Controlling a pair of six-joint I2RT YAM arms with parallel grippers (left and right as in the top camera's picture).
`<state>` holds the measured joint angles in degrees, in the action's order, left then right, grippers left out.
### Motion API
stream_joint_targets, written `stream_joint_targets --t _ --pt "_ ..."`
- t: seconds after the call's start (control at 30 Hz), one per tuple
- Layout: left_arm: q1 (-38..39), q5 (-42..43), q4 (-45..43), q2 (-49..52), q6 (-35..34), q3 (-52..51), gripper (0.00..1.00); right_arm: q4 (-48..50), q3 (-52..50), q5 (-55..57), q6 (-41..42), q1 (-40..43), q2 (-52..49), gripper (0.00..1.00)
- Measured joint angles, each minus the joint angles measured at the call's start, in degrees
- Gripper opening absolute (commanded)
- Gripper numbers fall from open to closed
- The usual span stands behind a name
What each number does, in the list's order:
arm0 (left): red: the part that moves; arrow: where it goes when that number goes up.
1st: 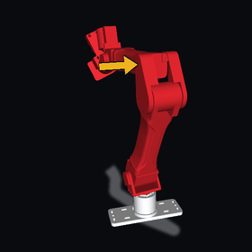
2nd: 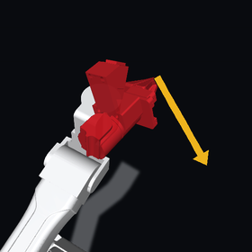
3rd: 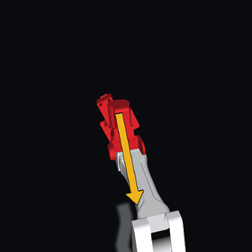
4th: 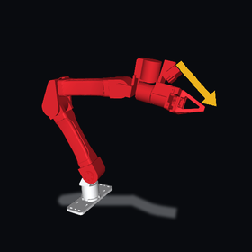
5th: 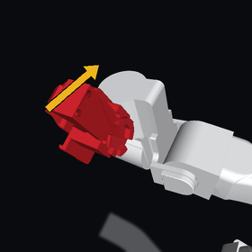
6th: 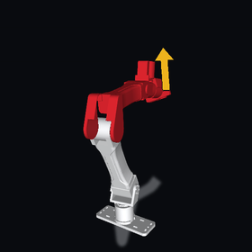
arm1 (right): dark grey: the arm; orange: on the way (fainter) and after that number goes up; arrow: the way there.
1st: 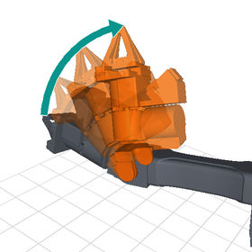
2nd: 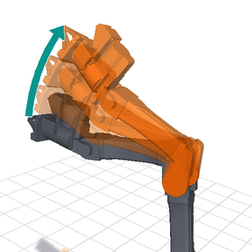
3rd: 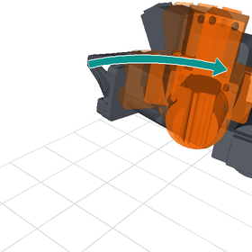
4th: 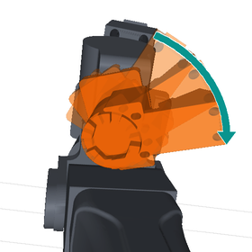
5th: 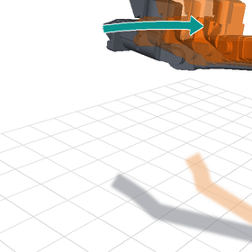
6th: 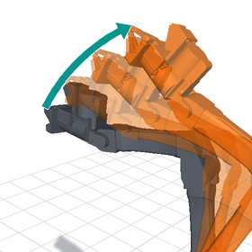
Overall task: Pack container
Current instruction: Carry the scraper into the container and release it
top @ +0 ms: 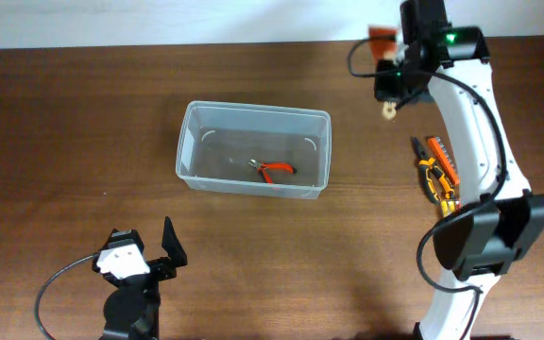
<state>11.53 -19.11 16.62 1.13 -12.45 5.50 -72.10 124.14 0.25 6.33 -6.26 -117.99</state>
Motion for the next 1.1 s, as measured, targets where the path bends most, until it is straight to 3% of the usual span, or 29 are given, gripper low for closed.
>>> stream_joint_targets --t 0.33,0.57,0.77,1.1 --pt "0.0 0.0 -0.02 0.0 0.0 0.0 0.99 -0.68 4.24 -1.4 -33.16 -15.91 0.07 0.04" --pt "0.0 0.0 -0.02 0.0 0.0 0.0 0.99 -0.76 4.24 -5.2 -50.23 -23.26 0.07 0.04" --pt "0.0 0.0 0.0 0.0 0.0 0.0 0.99 -0.74 3.13 -6.21 -56.22 -25.2 -0.57 0.04" --pt "0.0 0.0 0.0 0.0 0.0 0.0 0.99 -0.07 -1.16 -6.21 -57.83 -25.18 -9.73 0.04"
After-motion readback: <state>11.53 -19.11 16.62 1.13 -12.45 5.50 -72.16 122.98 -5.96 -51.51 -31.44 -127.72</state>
